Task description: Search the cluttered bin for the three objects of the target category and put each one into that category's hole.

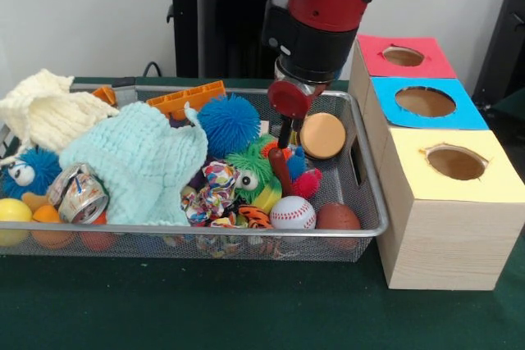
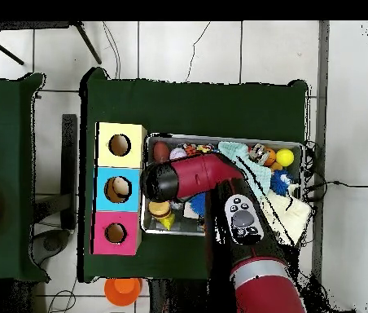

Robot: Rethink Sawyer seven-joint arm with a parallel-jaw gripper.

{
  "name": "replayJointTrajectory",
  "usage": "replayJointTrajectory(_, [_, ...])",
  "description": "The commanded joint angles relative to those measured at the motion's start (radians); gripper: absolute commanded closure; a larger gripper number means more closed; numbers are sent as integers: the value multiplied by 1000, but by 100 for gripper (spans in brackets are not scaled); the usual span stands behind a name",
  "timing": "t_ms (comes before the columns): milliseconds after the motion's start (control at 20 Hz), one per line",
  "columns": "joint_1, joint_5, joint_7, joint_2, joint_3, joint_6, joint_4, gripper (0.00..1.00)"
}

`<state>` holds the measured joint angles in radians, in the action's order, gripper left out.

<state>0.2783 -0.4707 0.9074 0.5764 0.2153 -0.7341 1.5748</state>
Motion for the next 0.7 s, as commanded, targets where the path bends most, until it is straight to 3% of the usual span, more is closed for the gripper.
replayJointTrajectory(50, [175,175,-95,-44,191,-235,35,100])
replayJointTrajectory(700, [198,180,-56,-41,266,-127,-27,100])
